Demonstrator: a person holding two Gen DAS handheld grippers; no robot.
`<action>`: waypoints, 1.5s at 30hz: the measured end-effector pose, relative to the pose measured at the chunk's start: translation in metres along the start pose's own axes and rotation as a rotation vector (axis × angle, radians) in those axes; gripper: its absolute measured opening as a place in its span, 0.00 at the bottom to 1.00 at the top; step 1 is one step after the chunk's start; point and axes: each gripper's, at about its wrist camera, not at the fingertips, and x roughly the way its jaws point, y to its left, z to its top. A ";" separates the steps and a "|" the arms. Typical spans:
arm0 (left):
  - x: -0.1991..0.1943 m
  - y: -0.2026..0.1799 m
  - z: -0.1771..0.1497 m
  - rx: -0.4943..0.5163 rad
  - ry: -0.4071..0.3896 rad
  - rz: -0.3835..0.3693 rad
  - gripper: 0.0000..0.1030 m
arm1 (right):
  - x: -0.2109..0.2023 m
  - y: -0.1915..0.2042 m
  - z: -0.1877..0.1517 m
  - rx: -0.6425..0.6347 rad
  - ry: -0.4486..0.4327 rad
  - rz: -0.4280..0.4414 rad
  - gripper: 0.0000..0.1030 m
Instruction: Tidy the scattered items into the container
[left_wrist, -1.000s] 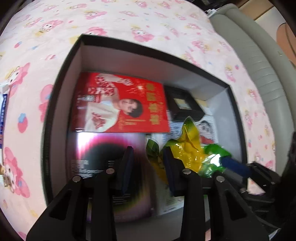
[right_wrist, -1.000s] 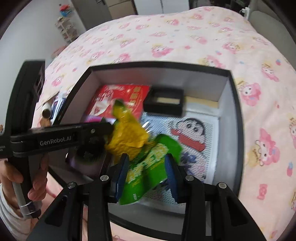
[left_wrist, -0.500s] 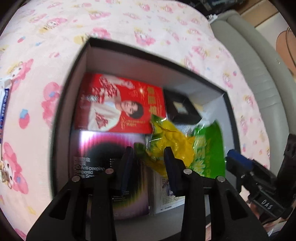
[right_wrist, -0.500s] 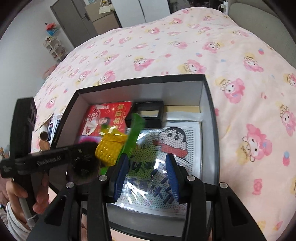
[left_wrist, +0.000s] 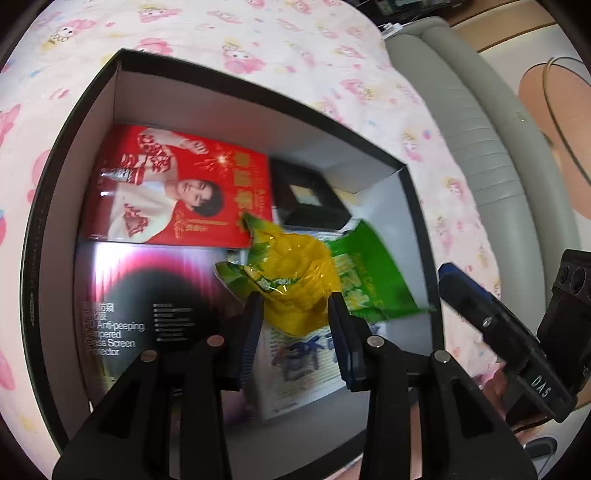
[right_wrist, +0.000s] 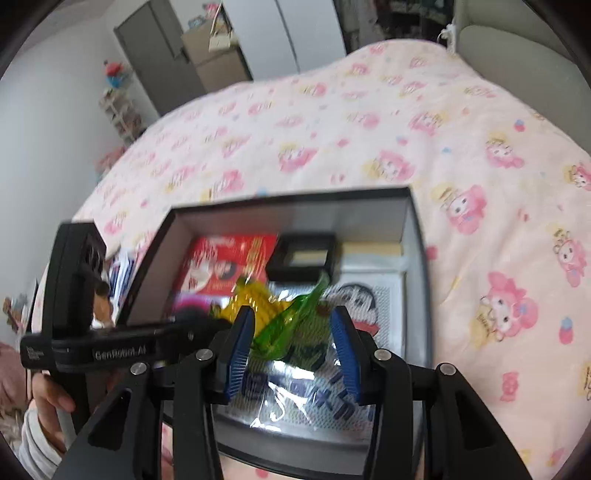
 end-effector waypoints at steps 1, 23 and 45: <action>-0.004 0.000 0.001 -0.006 -0.013 0.011 0.34 | -0.005 0.002 0.001 -0.012 -0.028 0.001 0.38; 0.008 -0.002 -0.008 0.016 0.046 -0.070 0.36 | 0.023 0.000 -0.007 -0.014 0.072 -0.109 0.38; -0.001 -0.005 -0.004 0.006 -0.002 -0.007 0.38 | 0.055 0.012 -0.014 -0.112 0.206 -0.121 0.42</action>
